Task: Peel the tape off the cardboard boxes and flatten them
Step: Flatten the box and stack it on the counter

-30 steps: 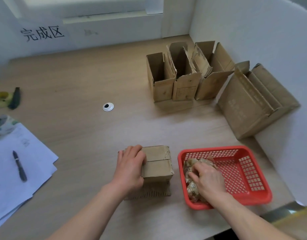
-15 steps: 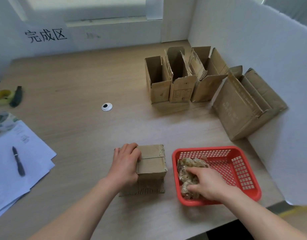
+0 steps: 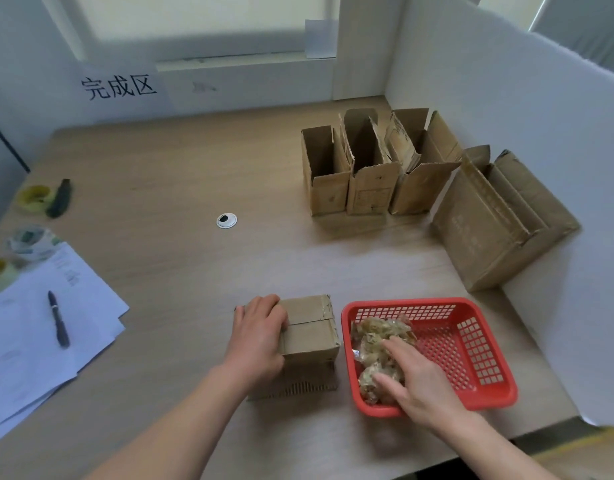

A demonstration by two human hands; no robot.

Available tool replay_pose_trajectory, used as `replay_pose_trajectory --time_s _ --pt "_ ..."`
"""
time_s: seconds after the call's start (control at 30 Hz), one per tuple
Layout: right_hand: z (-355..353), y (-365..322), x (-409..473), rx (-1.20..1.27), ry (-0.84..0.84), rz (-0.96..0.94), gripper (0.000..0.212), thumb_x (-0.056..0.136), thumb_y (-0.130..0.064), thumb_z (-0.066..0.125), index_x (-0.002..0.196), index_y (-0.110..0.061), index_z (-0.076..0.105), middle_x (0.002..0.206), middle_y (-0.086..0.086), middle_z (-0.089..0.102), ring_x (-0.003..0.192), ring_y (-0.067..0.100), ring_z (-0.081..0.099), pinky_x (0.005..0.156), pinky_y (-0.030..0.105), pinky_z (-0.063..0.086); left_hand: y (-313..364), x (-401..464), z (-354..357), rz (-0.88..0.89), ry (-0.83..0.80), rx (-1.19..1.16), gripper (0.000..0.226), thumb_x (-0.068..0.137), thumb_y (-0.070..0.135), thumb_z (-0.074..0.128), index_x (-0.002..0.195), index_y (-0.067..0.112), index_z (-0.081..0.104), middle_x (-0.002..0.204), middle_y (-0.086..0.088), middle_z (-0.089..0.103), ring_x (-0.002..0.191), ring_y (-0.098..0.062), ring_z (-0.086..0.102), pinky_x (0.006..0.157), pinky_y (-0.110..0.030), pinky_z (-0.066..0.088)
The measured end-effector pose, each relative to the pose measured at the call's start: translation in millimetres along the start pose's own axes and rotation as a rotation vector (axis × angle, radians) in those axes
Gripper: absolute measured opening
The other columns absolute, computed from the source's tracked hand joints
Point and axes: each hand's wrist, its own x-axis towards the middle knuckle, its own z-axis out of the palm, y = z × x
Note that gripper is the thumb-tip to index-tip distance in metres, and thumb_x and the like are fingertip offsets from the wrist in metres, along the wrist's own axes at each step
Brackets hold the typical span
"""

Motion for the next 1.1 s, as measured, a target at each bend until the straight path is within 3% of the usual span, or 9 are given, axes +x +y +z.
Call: replay_pose_trajectory --time_s 0.17,0.23,0.3,0.4,0.47,0.57,0.77,0.97,1.1 --pt "-4.1 -7.2 -0.1 0.353 0.179 0.147 0.029 0.087 -0.017 0.072 0.102 -0.035 0.054 0.103 -0.011 0.067 0.103 0.008 0.067 0.082 0.025 0.049 -1.3 -2.3 0.6 -0.011 -0.001 -0.004 0.042 0.064 0.013 0.067 0.095 0.025 0.041 0.140 0.002 0.039 0.128 -0.022 0.034 0.103 -0.039 0.026" --pt "-6.1 -10.5 3.5 0.446 0.281 0.201 0.032 0.086 -0.011 0.071 0.103 -0.033 0.055 0.103 -0.010 0.068 0.104 0.011 0.067 0.085 0.031 0.052 -1.3 -2.9 1.6 -0.015 0.006 -0.010 0.042 0.064 0.013 0.067 0.095 0.025 0.041 0.140 0.001 0.039 0.127 -0.023 0.034 0.102 -0.039 0.025" --pt "-6.8 -11.1 8.5 0.287 0.314 0.204 0.045 0.080 -0.018 0.077 0.117 -0.029 0.056 0.123 -0.003 0.062 0.120 0.021 0.058 0.099 0.039 0.047 -1.4 -3.7 2.0 -0.018 0.004 -0.010 0.042 0.063 0.013 0.067 0.094 0.025 0.041 0.140 0.001 0.039 0.127 -0.023 0.034 0.102 -0.038 0.025" --pt "-3.2 -11.7 15.8 -0.139 0.067 0.106 0.080 0.079 -0.050 0.068 0.150 -0.036 0.035 0.162 -0.008 0.019 0.150 0.019 0.019 0.119 0.045 0.024 -2.6 -5.1 2.4 -0.019 0.007 -0.013 0.042 0.064 0.016 0.068 0.094 0.026 0.042 0.140 0.002 0.039 0.127 -0.021 0.034 0.102 -0.037 0.025" --pt "5.9 -10.7 22.4 -0.245 -0.104 0.021 0.075 0.088 -0.059 0.049 0.155 -0.042 0.020 0.164 -0.016 -0.001 0.153 0.011 0.002 0.122 0.043 0.014 -3.8 -4.8 1.9 -0.016 0.006 -0.004 0.042 0.064 0.017 0.070 0.095 0.026 0.042 0.139 0.003 0.038 0.126 -0.020 0.033 0.102 -0.036 0.025" --pt "17.6 -10.0 32.1 -0.352 -0.195 0.052 0.072 0.090 -0.060 0.037 0.156 -0.042 0.014 0.167 -0.010 0.004 0.153 0.012 0.004 0.120 0.041 0.016 -5.9 -6.4 0.4 -0.026 -0.009 -0.006 0.044 0.064 0.017 0.071 0.095 0.026 0.041 0.139 0.003 0.038 0.126 -0.020 0.033 0.102 -0.037 0.026" --pt "17.6 -25.8 47.8 -0.430 -0.232 0.135 0.074 0.084 -0.055 0.050 0.152 -0.039 0.026 0.159 -0.001 0.024 0.148 0.022 0.016 0.115 0.047 0.028 -7.9 -18.4 -4.7 -0.030 -0.047 0.005 0.043 0.066 0.021 0.070 0.096 0.026 0.039 0.140 0.004 0.037 0.125 -0.020 0.034 0.102 -0.036 0.027" --pt "-5.2 -7.2 44.3 -0.018 -0.397 0.139 0.059 0.105 -0.047 0.033 0.159 -0.033 0.010 0.164 -0.014 0.004 0.149 0.004 -0.006 0.122 0.027 -0.001 -16.1 -32.5 -8.3 -0.025 -0.021 0.044 0.045 0.067 0.025 0.072 0.096 0.027 0.038 0.142 0.004 0.036 0.129 -0.021 0.034 0.104 -0.036 0.027" --pt "-3.3 -15.6 44.1 0.466 -0.121 0.336 0.047 0.103 -0.021 0.050 0.148 -0.033 0.042 0.146 -0.014 0.045 0.137 0.008 0.038 0.118 0.033 0.027 -22.7 -41.4 -12.4 0.006 -0.020 0.039 0.046 0.068 0.027 0.073 0.096 0.027 0.036 0.146 0.002 0.035 0.133 -0.021 0.032 0.104 -0.034 0.026"
